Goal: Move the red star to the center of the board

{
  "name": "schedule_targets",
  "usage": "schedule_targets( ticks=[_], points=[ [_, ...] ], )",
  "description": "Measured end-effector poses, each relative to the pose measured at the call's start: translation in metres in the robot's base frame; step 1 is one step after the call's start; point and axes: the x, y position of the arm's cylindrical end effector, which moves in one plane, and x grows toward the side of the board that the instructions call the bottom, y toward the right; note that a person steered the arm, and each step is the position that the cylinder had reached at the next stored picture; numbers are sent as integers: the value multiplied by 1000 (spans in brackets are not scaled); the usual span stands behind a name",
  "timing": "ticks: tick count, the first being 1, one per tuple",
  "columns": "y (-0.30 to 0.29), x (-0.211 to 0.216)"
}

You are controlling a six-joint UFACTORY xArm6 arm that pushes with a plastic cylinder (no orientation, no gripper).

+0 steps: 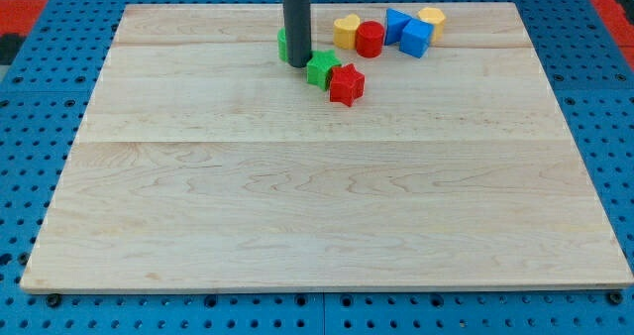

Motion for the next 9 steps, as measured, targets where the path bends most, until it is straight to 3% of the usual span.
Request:
schedule_targets(
  ticks=[1, 2, 3, 4, 5, 6, 7, 8, 9],
  points=[
    [-39, 32],
    [25, 49],
    [63, 3],
    [57, -1],
    [117, -2],
    [126, 22],
    [52, 72],
    [34, 104],
    [95, 125]
  ],
)
